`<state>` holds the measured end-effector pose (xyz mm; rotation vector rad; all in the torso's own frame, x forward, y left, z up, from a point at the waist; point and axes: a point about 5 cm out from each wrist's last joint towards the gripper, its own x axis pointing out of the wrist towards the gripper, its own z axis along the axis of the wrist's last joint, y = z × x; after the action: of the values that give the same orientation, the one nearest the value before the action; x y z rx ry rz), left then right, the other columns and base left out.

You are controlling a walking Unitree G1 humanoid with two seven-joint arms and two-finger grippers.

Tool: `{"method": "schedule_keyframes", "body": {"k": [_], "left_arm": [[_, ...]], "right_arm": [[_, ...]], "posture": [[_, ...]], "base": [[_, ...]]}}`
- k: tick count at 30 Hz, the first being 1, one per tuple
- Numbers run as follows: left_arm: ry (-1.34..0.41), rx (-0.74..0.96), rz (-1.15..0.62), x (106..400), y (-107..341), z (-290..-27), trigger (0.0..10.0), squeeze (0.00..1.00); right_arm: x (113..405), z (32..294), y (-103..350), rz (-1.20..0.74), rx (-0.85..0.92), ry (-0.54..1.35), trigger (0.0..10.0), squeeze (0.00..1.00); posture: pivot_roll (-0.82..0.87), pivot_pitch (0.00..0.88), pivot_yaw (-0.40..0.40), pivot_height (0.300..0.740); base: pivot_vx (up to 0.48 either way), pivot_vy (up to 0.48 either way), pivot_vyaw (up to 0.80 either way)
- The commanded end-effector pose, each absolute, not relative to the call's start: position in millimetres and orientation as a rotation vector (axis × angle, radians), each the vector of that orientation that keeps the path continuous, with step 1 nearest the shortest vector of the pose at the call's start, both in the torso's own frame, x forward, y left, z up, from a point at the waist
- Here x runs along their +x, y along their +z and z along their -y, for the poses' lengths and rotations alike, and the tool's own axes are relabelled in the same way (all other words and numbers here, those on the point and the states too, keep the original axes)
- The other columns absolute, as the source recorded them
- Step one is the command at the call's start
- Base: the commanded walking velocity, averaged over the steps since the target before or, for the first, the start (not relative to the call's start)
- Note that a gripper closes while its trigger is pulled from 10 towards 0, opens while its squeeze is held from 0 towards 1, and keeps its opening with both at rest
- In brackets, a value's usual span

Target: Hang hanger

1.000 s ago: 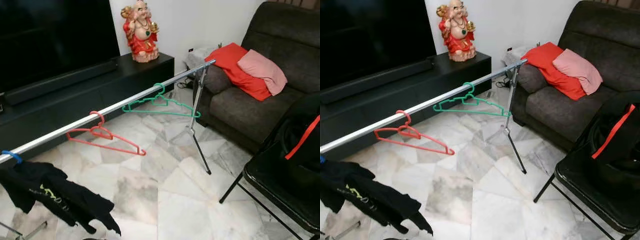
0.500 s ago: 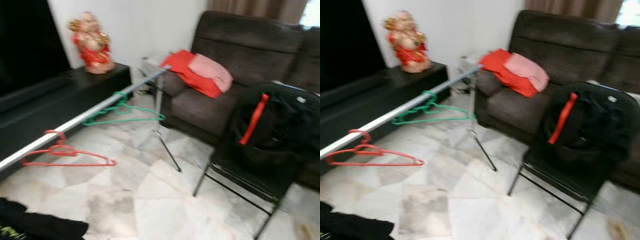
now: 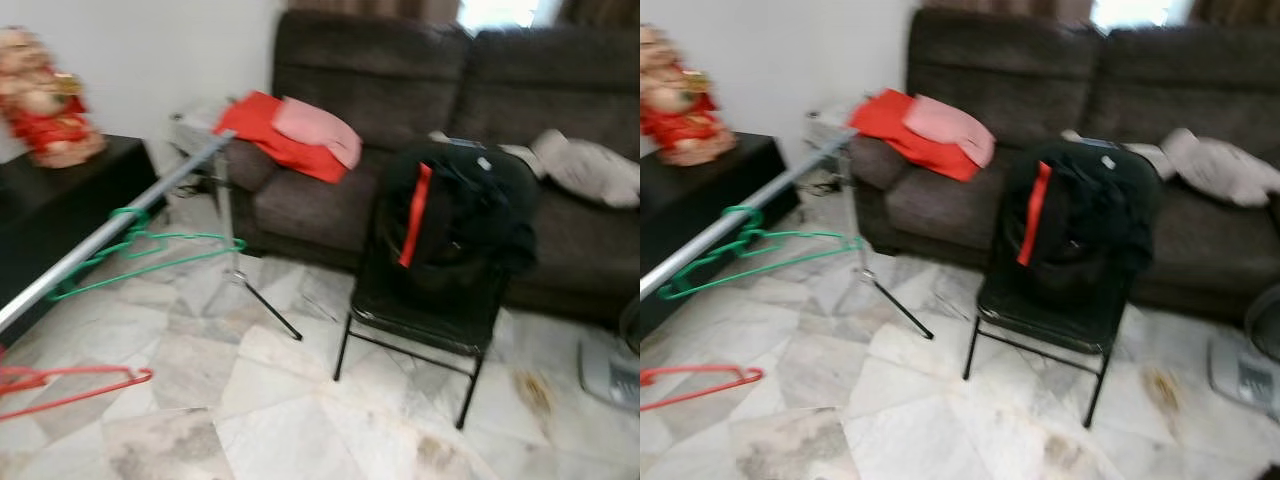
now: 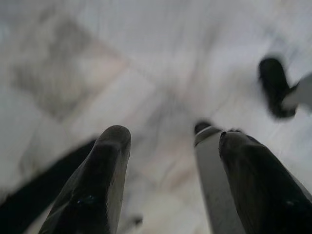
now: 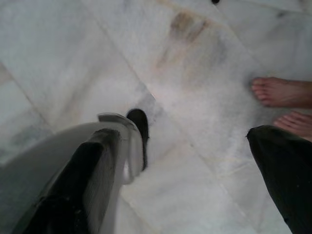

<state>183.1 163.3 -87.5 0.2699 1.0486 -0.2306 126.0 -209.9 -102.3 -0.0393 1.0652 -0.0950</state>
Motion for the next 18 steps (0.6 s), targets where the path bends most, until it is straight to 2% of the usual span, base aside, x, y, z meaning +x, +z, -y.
{"method": "schedule_keyframes", "body": {"k": [1,14,18], "left_arm": [[-0.202,0.282,-1.091,172.7,-91.5,-175.8,10.0,0.00],[-0.203,0.281,-1.091,172.9,-91.4,-175.6,10.0,0.00],[-0.207,0.279,-1.092,172.9,-91.5,-175.4,10.0,0.00]], "right_arm": [[121.5,203.9,-104.9,-1.085,-0.027,-0.086,10.0,0.00],[121.7,204.0,-104.8,-1.084,-0.028,-0.085,10.0,0.00],[122.3,204.1,-104.5,-1.075,-0.024,-0.090,10.0,0.00]], "posture": [[-0.05,0.017,0.062,0.740],[-0.05,0.019,0.063,0.740],[-0.05,0.019,0.063,0.740]], "base": [[0.000,0.000,-0.79],[0.000,0.000,-0.79],[0.000,0.000,0.00]]}}
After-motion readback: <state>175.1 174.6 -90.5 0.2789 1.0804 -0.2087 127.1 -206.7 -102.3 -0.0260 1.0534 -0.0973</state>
